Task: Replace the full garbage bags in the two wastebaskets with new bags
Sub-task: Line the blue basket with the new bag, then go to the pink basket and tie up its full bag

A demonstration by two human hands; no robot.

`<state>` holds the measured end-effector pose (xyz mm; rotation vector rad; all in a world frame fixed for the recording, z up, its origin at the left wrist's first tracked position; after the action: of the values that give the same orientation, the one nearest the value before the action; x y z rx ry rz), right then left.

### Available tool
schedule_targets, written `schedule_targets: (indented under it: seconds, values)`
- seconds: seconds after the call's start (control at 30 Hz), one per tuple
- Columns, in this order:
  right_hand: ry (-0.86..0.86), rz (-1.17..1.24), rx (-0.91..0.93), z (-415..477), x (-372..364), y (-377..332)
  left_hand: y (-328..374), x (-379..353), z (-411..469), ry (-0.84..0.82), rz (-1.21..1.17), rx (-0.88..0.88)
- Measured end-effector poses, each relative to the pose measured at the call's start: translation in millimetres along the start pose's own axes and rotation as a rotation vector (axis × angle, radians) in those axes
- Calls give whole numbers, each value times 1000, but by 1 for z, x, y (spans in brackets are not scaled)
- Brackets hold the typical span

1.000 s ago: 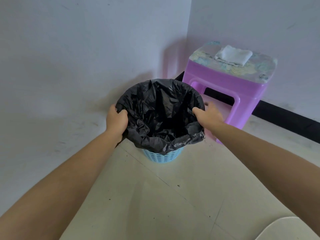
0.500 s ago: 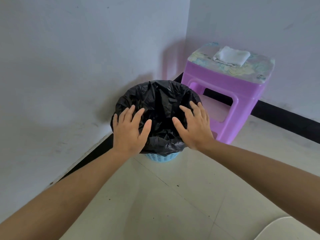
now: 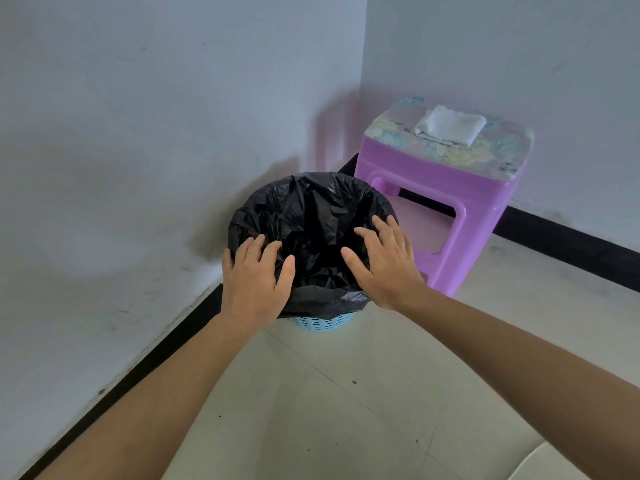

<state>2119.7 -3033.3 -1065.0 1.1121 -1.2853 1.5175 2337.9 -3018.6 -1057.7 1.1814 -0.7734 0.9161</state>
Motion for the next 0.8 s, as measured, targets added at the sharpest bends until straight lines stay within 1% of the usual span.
schedule_targets:
  seconds: [0.1,0.17,0.27,0.37,0.47,0.6,0.7,0.8]
  values:
    - [-22,-74,6,-3,7,-3,6,6,1,-34,52,-16]
    - [-39,-143,14,-5,25,-8,18,29,7,-39,69,-22]
    - [-46,-224,21,2,80,-22,49,89,25,-33,124,-50]
    - [-13,-213,-7,13,161,-43,86,168,48,-23,145,-53]
    - [3,-227,8,26,257,-69,130,253,69,-19,150,-95]
    - [22,-238,28,41,413,-107,200,387,103,-10,152,-155]
    - [104,-252,51,51,561,-133,274,509,136,38,162,-230]
    - [214,-289,37,54,722,-146,363,637,169,125,150,-308]
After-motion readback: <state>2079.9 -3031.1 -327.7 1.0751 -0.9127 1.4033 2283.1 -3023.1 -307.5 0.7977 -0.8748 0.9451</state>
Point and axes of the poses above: each hand's wrist, its own z-axis towards the middle knuckle, its own x-axis out of the back of the hand, y = z × x, the point moved 10 cm from there along z, towards the middle knuckle, and after that the axes turned 12 degrees about -z, right-handed, at the moved point
